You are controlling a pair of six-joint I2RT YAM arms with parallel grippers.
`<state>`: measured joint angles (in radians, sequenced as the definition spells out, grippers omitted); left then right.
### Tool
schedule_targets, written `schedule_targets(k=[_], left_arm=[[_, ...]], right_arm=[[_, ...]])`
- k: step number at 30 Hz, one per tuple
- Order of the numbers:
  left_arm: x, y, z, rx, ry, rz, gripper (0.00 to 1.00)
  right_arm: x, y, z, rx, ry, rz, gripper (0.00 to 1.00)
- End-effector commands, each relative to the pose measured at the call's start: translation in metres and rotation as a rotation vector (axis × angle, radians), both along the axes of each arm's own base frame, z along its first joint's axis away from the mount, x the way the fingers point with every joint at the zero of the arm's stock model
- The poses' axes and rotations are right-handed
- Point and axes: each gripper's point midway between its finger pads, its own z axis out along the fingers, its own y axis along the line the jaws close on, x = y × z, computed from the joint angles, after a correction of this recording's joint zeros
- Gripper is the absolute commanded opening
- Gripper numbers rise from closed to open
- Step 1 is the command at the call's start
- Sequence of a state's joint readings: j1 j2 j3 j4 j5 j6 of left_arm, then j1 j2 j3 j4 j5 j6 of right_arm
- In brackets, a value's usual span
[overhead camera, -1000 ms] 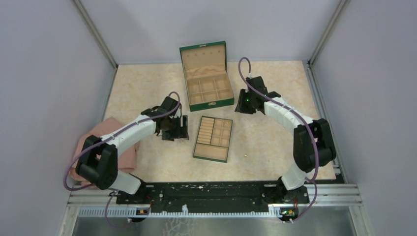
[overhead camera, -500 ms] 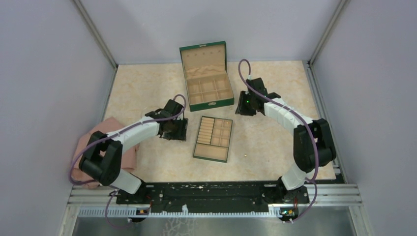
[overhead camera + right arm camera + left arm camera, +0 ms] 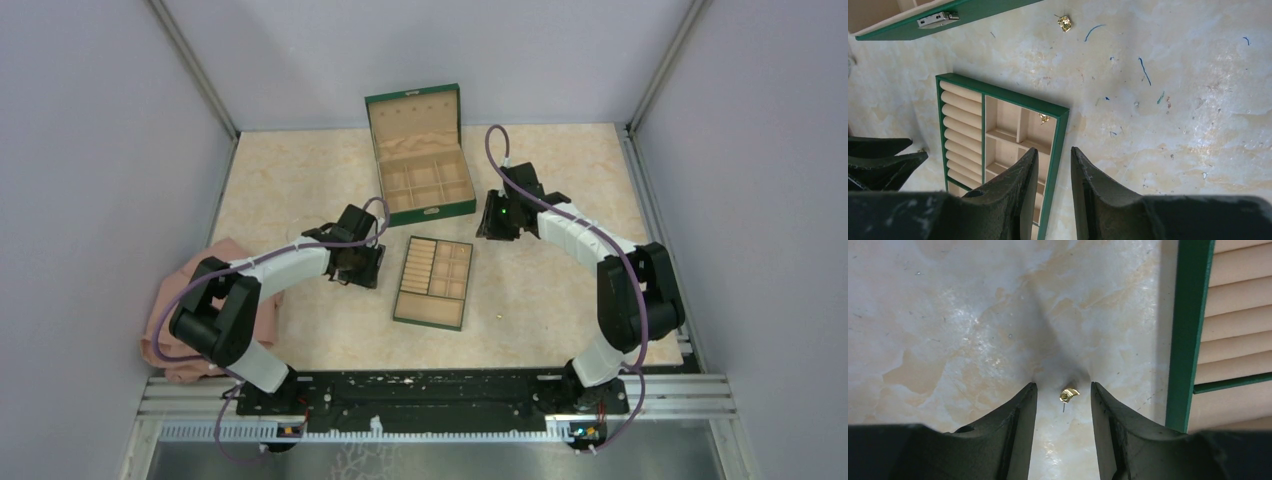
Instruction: Organize the mixed jewelry
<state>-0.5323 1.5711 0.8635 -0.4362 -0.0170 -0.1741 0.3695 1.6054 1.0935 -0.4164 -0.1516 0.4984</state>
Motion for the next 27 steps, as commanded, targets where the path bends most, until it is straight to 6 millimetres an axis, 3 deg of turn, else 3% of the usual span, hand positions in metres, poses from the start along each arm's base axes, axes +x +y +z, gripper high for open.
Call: schedule_targets(k=[1,9,16,27], left_arm=[[-0.017,-0.013,-0.004,-0.067,0.051,-0.059,0.50],[-0.024,-0.013,-0.003,-0.035,0.077,-0.022,0.47],[-0.022,-0.012,-0.003,-0.012,0.091,0.028,0.37],[-0.013,-0.003,-0.013,0.064,0.078,0.061,0.36]], right_arm=[[0.008,0.006,0.029,0.035,-0.082,0.010,0.30],[0.007,0.006,0.030,0.032,-0.081,0.015,0.30],[0.007,0.007,0.030,0.032,-0.082,0.021,0.31],[0.005,0.004,0.026,0.019,-0.077,0.024,0.31]])
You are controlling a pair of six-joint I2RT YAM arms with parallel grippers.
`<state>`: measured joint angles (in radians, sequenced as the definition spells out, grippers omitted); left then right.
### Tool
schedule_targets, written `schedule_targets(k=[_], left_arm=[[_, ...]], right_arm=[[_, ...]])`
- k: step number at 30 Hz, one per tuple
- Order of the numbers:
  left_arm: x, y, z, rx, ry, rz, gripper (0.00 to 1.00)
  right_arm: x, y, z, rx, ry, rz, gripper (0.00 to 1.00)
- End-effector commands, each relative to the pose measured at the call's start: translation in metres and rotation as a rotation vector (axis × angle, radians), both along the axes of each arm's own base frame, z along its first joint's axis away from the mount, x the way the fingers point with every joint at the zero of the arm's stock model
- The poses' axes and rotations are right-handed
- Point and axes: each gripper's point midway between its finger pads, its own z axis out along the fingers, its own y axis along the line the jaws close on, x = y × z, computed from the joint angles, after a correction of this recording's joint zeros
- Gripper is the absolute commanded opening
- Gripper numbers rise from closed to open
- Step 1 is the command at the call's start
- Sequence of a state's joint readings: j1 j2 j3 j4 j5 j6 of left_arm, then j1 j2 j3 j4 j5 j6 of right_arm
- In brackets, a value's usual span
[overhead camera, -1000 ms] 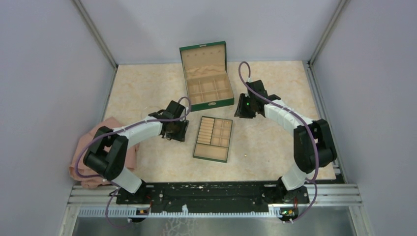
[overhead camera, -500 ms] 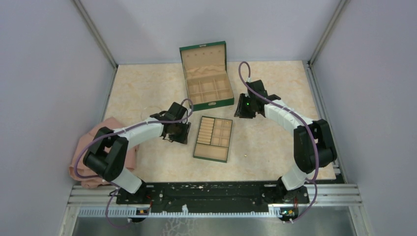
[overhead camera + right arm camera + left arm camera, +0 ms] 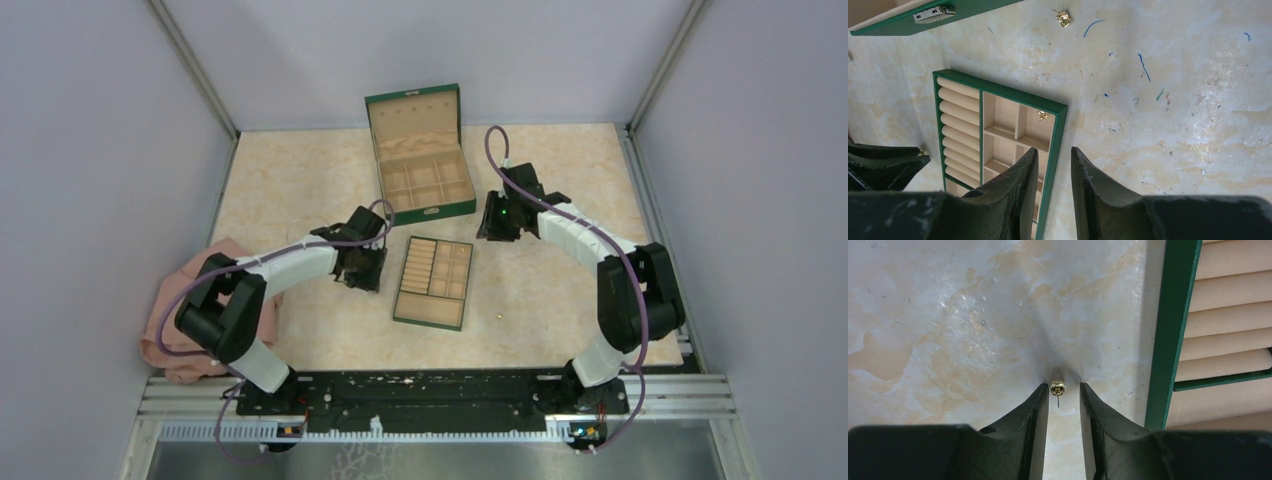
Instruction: Organize the mixed jewelry
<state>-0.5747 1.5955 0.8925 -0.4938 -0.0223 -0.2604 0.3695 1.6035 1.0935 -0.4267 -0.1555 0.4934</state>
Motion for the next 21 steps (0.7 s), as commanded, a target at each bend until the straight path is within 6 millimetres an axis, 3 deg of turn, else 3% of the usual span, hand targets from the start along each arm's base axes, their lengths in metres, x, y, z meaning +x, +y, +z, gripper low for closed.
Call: schedule_targets(k=[1,10,21], left_arm=[[0.0004,0.0081,-0.0114,0.067,0.021,0.021,0.35],[-0.0025,0.0169,-0.0111,0.178,0.049,0.027,0.33],[-0.0037,0.0084,-0.0042,0.167,0.066,0.034,0.33]], right_arm=[[0.0065,0.0042,0.0272,0.021,-0.085,0.018,0.31],[0.0041,0.0006,0.0264,0.010,-0.090,0.014,0.31],[0.0025,-0.0023,0.0232,-0.009,-0.087,0.021,0.31]])
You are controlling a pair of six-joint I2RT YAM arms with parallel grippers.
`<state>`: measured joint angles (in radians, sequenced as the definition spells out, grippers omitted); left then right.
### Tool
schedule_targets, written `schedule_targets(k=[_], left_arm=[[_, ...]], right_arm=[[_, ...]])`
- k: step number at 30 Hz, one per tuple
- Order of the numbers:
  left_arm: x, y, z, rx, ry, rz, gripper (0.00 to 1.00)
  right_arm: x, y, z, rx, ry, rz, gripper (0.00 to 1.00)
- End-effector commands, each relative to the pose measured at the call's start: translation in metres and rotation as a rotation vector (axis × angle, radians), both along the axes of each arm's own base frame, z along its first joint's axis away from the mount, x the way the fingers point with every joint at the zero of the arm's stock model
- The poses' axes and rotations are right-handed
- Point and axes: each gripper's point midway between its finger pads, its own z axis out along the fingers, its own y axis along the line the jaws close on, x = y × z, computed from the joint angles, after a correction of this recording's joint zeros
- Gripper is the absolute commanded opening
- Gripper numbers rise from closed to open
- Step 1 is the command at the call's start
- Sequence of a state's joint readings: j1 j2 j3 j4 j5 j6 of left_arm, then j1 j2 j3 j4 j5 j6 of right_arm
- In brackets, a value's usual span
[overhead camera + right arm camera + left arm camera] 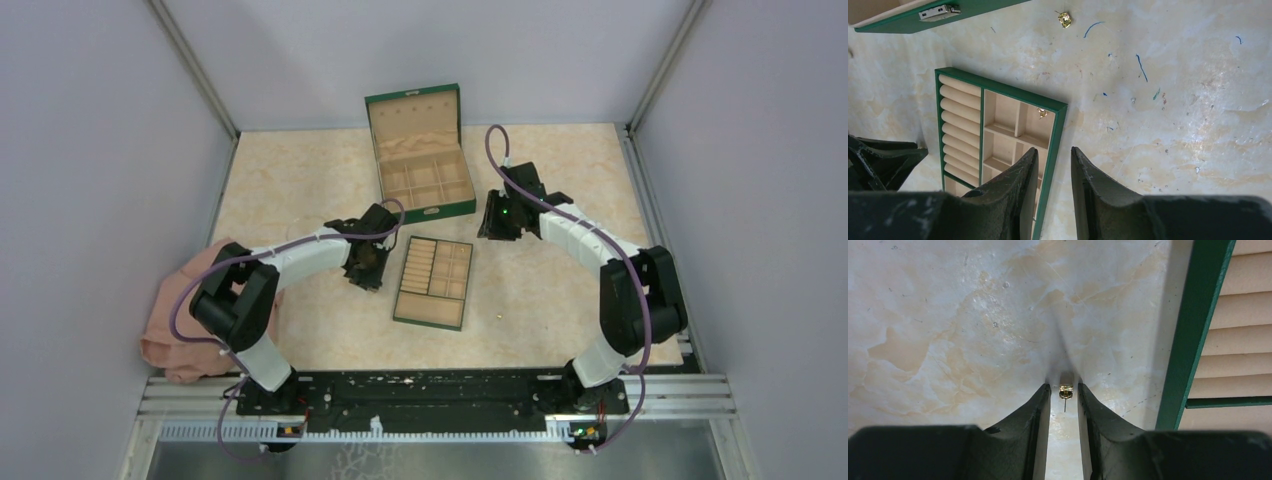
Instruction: Organize the mixed jewelry
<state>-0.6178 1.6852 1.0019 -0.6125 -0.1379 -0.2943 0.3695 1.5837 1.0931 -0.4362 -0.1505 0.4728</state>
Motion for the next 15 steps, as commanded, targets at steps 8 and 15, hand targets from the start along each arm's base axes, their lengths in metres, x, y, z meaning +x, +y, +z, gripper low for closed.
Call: schedule_targets(k=[8,15], left_arm=[[-0.008,0.002,-0.009,0.016,0.043,0.013,0.24],[-0.004,-0.009,-0.002,-0.036,0.031,-0.002,0.21]], right_arm=[[0.003,-0.002,0.017,-0.012,-0.069,0.011,0.31],[0.003,-0.004,0.015,-0.019,-0.070,0.008,0.31]])
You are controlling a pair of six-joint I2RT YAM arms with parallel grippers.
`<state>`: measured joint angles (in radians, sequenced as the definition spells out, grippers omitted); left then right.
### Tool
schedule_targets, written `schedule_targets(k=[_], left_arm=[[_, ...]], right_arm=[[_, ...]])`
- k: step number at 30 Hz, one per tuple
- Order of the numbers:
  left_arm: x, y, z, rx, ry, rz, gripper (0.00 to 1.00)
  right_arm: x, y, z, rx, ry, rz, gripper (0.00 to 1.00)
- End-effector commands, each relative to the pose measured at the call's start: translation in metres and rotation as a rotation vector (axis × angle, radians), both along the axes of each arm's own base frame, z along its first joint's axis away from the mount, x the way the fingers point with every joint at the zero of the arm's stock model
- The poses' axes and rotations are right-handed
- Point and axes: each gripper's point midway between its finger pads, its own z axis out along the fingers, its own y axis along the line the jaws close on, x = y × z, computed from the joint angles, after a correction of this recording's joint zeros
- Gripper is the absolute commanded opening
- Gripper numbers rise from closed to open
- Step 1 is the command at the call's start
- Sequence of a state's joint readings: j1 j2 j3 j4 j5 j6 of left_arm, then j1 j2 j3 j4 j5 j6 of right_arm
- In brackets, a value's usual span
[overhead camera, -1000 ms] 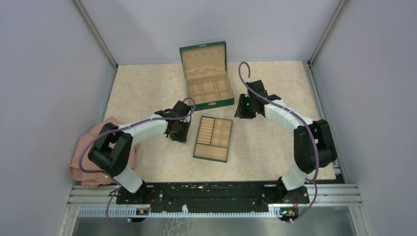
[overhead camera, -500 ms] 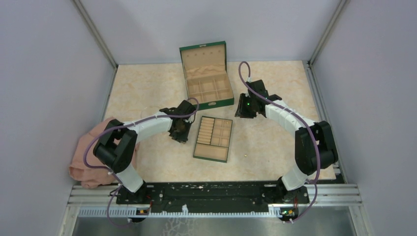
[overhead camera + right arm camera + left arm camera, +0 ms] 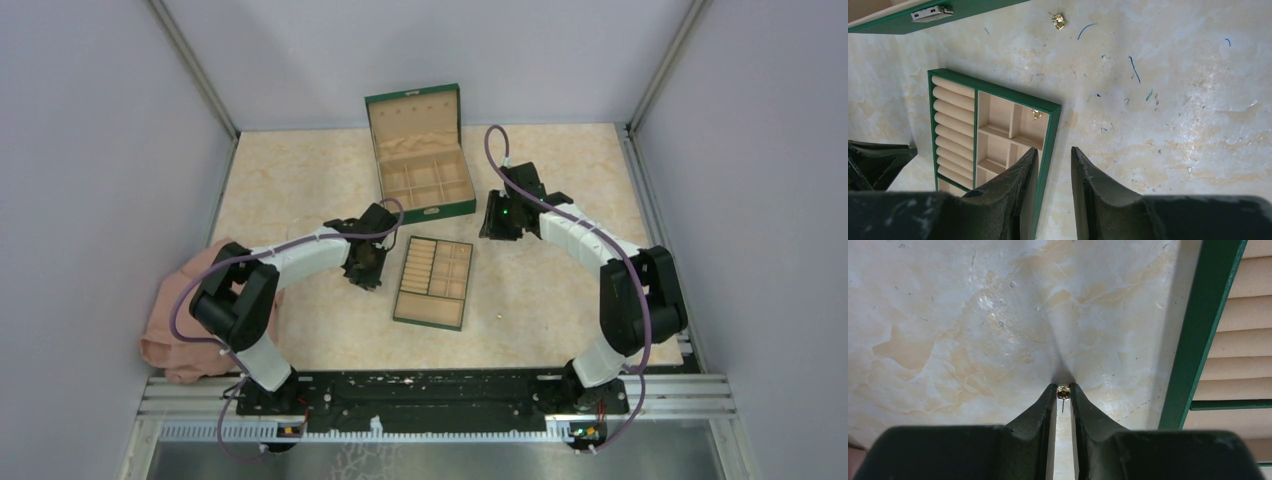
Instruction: Organize the mixed jewelry
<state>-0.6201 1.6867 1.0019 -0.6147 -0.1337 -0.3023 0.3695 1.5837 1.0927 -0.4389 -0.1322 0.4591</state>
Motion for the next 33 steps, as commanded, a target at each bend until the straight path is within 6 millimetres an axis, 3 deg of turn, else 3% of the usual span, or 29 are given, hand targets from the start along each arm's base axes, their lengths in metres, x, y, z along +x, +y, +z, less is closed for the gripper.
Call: schedule_targets(k=[1,13,16,20,25,29,33], left_arm=[[-0.003,-0.008,0.001,-0.034,0.026,-0.009,0.19],[0.009,-0.023,0.061,-0.175,0.060,-0.148,0.15],[0.012,-0.040,0.088,-0.293,0.054,-0.208,0.14],[0.010,-0.077,0.127,-0.494,0.048,-0.335,0.10],[-0.001,-0.115,0.173,-0.736,0.078,-0.483,0.09],[-0.011,-0.133,0.202,-0.886,0.102,-0.584,0.10],[-0.023,-0.143,0.230,-1.022,0.120,-0.682,0.13]], right_arm=[[0.002,-0.001,0.017,0.001,-0.063,0.008,0.31],[0.000,-0.002,0.022,0.002,-0.078,0.008,0.30],[0.000,-0.004,0.024,0.004,-0.084,0.001,0.31],[0.002,-0.013,0.030,0.000,-0.103,-0.041,0.30],[0.003,-0.040,0.038,0.031,-0.119,-0.117,0.31],[0.001,-0.065,0.037,0.060,-0.126,-0.176,0.31],[-0.003,-0.079,0.037,0.035,-0.139,-0.189,0.31]])
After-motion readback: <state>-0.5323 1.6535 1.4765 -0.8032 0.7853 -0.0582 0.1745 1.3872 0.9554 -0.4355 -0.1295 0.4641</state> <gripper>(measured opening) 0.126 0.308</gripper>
